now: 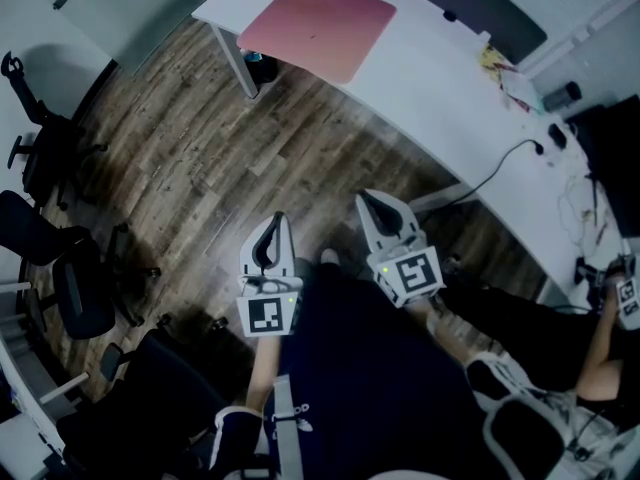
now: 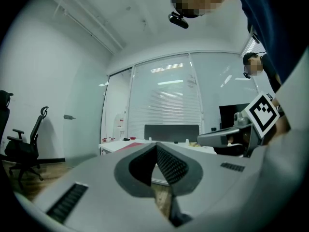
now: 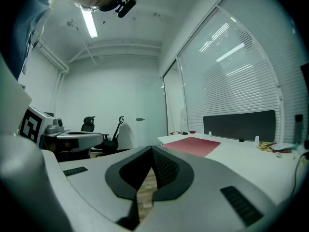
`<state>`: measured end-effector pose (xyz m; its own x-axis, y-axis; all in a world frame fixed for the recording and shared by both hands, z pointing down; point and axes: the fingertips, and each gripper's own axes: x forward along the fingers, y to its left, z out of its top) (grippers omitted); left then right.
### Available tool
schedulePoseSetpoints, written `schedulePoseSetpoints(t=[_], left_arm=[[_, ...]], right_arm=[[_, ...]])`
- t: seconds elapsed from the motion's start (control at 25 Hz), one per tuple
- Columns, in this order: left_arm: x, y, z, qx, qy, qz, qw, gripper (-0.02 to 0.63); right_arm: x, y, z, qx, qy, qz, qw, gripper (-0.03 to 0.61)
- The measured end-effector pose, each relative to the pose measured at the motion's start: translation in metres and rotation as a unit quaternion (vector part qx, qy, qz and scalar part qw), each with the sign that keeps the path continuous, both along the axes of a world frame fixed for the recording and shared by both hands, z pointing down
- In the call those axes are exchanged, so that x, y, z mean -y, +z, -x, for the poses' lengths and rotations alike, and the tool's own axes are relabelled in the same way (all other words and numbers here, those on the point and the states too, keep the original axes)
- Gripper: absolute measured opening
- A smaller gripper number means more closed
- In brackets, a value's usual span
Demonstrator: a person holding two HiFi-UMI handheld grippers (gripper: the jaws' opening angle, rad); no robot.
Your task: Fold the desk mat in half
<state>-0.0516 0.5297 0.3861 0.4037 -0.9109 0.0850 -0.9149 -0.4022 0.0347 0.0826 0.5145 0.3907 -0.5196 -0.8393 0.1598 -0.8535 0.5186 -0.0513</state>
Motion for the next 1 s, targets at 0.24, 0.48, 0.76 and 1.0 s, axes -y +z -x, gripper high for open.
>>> schedulePoseSetpoints(t=[0.24, 0.48, 0.76, 1.0], left_arm=[[-0.003, -0.002, 0.001, -0.001, 0.001, 0.000, 1.0000, 0.003], [0.005, 0.003, 0.018, -0.001, -0.011, 0.003, 0.9999, 0.003], [0.043, 0.008, 0.046, -0.010, -0.020, 0.006, 0.9997, 0.003], [0.104, 0.002, 0.069, -0.020, -0.001, 0.000, 0.9998, 0.003]], right_arm=[[-0.002, -0.004, -0.002, 0.021, 0.007, -0.001, 1.000, 0.003], [0.002, 0.000, 0.006, 0.019, 0.006, 0.008, 1.000, 0.003], [0.035, 0.006, 0.025, 0.012, 0.011, 0.020, 1.000, 0.003], [0.089, 0.002, 0.053, 0.013, 0.017, 0.026, 0.999, 0.003]])
